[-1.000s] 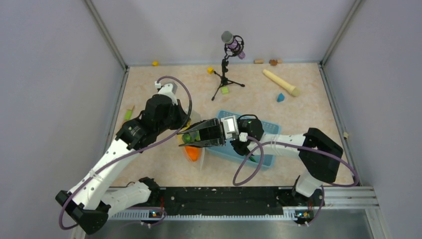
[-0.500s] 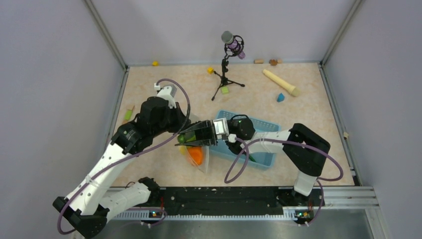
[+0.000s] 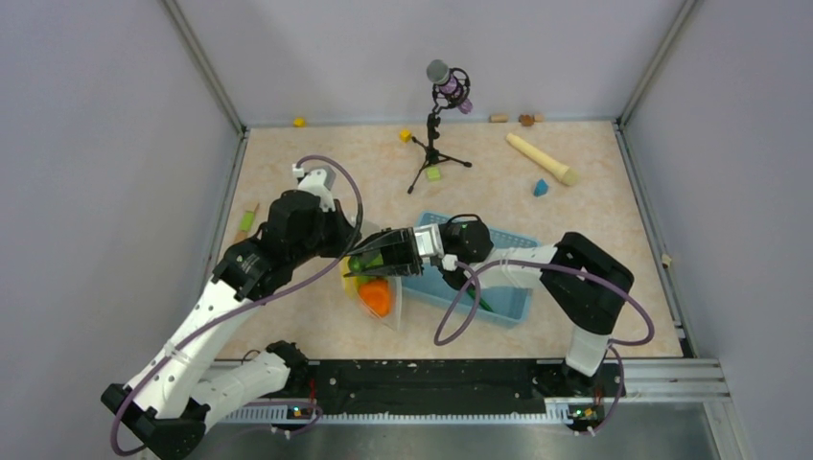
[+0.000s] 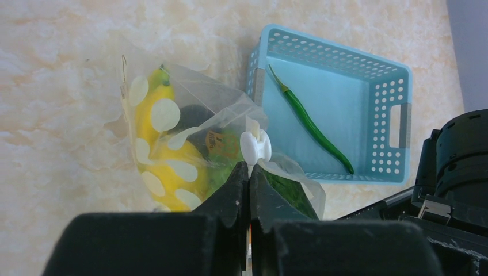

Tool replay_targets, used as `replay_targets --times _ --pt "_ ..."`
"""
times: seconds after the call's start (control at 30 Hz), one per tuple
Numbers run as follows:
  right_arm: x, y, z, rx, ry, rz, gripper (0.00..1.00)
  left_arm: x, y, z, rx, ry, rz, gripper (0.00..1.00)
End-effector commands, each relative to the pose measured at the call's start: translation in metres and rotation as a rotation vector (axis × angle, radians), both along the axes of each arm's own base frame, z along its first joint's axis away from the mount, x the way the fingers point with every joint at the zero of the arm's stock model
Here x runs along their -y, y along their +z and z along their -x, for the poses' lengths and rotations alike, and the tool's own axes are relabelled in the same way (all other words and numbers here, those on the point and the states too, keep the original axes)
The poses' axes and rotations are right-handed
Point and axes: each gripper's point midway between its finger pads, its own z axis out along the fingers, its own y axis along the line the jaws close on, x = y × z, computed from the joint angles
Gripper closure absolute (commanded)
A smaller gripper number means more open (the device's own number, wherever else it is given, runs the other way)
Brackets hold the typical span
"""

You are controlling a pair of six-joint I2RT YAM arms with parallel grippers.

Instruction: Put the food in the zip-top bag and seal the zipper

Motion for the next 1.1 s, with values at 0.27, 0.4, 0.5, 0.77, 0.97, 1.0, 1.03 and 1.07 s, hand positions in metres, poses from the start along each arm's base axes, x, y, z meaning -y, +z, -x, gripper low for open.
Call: replay_targets --times 0.27,0.4,0.5,0.77,0.97,1.0,1.03,1.07 --pt "0.014 -0.044 -0.035 -0.030 -0.083 0.017 0.62 0.016 0.049 0.004 0.116 -0.045 0.153 1.00" --pt "0.019 -0.050 -0.035 -0.072 -0.102 0.031 0.62 0.017 0.052 0.003 0.125 -0.044 0.165 1.00" --pt "0.020 -0.052 -0.043 -0.133 -0.145 0.028 0.62 0.019 0.059 0.002 0.153 -0.050 0.186 1.00" --pt "0.025 -0.047 -0.072 -0.245 -0.303 -0.032 0.58 0.022 0.070 0.000 0.188 -0.067 0.199 1.00" --pt "0.031 -0.053 -0.079 -0.414 -0.328 -0.011 0.67 0.010 0.074 -0.011 0.225 0.016 0.181 1.00" --pt "0.032 -0.053 -0.081 -0.441 -0.343 -0.005 0.70 0.010 0.073 -0.012 0.232 0.020 0.183 1.00" --pt "0.030 -0.059 -0.083 -0.463 -0.361 0.019 0.71 0.010 0.074 -0.012 0.238 0.022 0.189 1.00" --pt "0.030 -0.062 -0.087 -0.477 -0.395 0.030 0.72 0.010 0.076 -0.013 0.244 0.023 0.197 1.00"
